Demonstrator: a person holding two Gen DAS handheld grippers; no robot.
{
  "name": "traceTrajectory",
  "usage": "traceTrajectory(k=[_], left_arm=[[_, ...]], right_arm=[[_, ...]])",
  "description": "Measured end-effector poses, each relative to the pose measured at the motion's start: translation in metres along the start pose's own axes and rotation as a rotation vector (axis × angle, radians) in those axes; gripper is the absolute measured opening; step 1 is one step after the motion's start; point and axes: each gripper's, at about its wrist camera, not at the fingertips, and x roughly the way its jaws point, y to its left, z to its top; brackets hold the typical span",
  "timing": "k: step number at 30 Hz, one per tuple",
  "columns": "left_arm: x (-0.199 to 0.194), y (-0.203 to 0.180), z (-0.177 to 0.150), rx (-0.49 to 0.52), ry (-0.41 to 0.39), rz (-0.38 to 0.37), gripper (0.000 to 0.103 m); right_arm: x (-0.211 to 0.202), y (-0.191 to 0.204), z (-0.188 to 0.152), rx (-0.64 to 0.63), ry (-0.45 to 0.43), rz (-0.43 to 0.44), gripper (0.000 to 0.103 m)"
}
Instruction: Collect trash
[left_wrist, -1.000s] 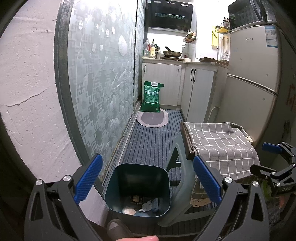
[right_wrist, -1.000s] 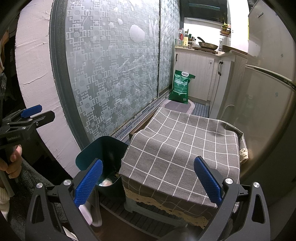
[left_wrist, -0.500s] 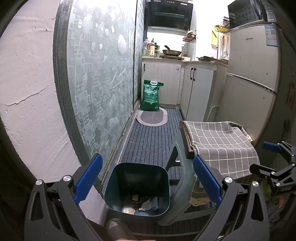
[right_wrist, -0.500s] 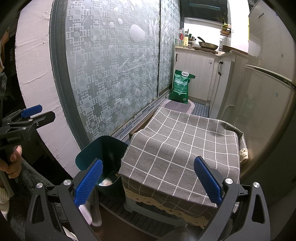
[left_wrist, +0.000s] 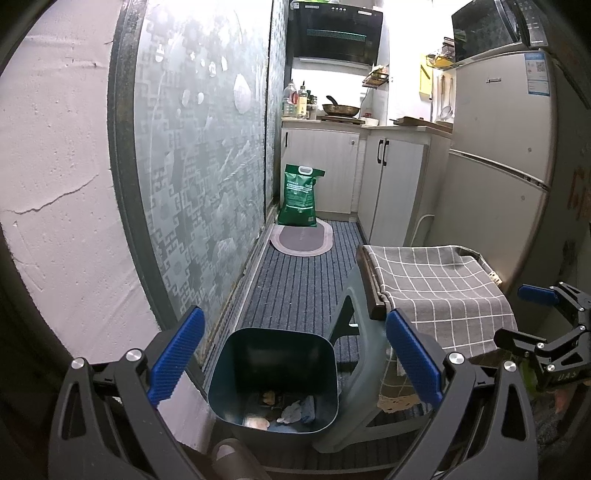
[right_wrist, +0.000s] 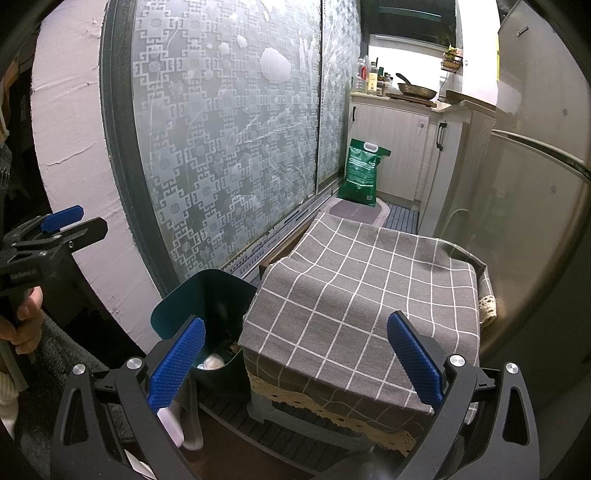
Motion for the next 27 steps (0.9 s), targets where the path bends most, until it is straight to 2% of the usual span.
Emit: traceTrajectory(k=[27], left_arm=[[0.0, 0.0023, 0.0017, 0.001, 0.001, 0.001, 0.1]], right_arm=[[0.0004, 0.001, 0.0005, -0.001, 0.0, -0.001, 0.1]])
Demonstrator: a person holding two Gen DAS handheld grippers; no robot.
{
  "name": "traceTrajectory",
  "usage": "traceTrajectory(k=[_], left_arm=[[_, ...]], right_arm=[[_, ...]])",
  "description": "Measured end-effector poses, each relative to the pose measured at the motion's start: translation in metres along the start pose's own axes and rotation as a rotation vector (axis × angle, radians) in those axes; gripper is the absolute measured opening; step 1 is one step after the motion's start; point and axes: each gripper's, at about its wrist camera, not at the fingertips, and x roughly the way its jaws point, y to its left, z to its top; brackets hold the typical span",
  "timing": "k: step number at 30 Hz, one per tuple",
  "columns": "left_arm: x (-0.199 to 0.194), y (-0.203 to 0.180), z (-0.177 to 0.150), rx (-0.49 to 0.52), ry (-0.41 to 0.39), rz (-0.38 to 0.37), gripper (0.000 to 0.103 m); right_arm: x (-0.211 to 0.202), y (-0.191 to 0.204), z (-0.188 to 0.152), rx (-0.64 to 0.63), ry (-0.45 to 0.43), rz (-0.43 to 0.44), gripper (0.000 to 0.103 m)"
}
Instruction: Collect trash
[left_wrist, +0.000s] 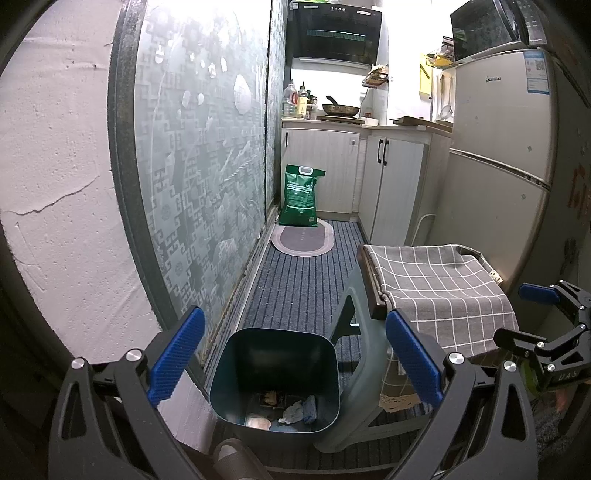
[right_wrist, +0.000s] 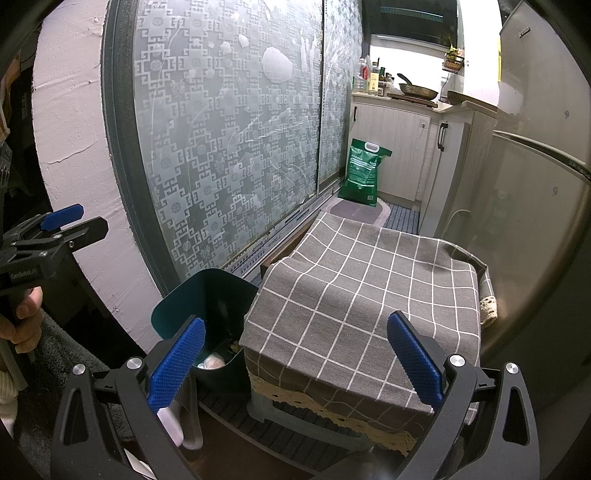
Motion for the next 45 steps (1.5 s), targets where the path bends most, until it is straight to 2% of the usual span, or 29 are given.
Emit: traceTrajectory(k=[45], left_arm=[[0.0027, 0.0075, 0.0014, -0.018, 0.008, 0.0, 0.1]], right_arm=[[-0.0008, 0.001, -0.0008, -0.001, 0.001, 0.0, 0.1]])
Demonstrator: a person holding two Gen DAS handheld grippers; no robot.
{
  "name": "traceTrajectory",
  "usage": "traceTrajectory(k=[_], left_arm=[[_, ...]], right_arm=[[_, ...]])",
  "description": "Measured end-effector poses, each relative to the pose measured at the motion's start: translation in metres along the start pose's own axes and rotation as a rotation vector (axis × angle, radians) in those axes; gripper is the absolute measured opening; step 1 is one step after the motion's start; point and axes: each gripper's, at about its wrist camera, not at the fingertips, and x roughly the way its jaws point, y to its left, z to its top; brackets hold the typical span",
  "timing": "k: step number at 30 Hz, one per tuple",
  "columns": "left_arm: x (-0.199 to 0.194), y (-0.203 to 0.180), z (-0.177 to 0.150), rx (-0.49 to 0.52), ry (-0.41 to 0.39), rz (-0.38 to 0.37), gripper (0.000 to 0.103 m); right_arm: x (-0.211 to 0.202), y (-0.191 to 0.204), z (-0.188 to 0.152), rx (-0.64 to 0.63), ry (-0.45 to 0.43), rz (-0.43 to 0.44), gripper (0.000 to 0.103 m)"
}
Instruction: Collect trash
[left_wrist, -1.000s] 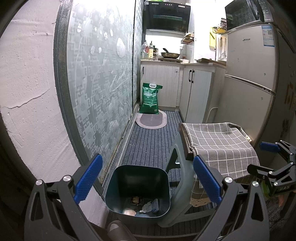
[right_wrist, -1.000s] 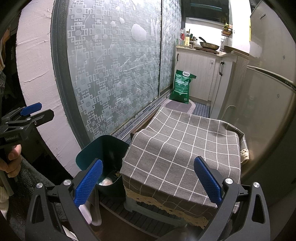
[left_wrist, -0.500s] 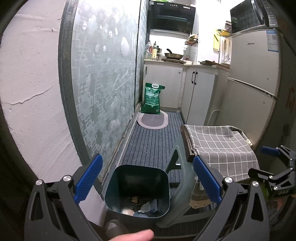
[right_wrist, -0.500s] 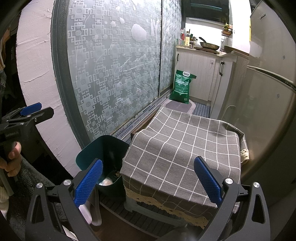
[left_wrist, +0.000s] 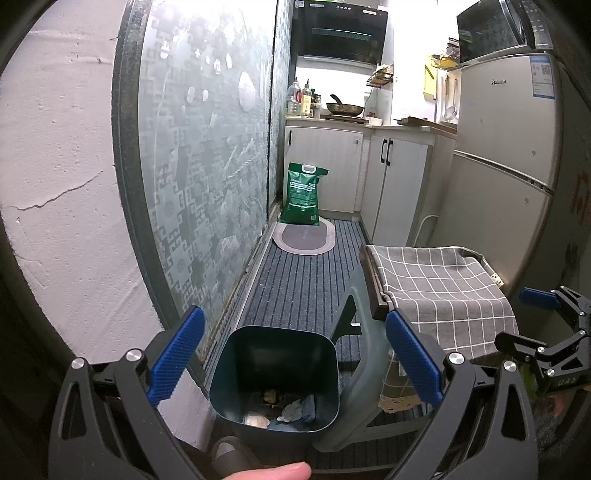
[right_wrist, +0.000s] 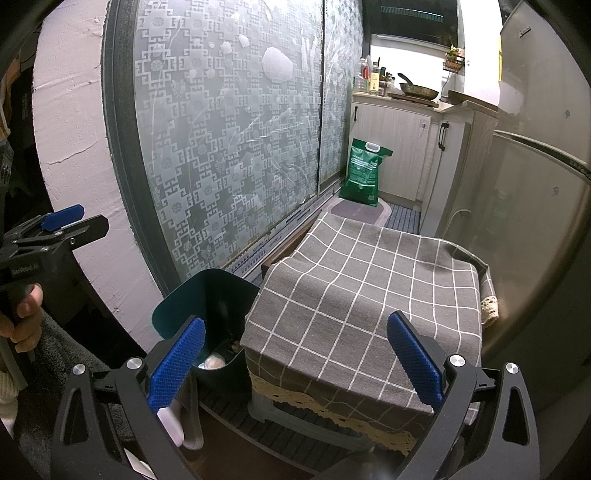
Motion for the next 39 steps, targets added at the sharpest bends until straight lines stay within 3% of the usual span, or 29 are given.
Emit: traceTrajectory(k=[19, 22, 25, 39], left_arm=[[0.0006, -0.0002, -0.0003, -0.001, 0.001, 0.001, 0.1], [-0.0005, 0.0007, -0.0013, -0.006, -0.003, -0.026, 0.1], [0.001, -0.0008, -0.0012, 0.007, -0.004, 0.01, 0.1], [-0.0003, 0.0001, -0.003, 0.013, -0.005, 0.005, 0.1]], right_arm=[[0.0003, -0.0001, 0.0005, -0.001, 0.001, 0.0, 0.1], [-0.0001, 0.0004, 0.0001, -0.001, 0.001, 0.0, 0.1], [0.0003, 0.0001, 0.0006, -0.001, 0.001, 0.0, 0.1], [-0.0008, 0.0023, -0.0026, -0.006, 0.001, 0.001, 0.1]])
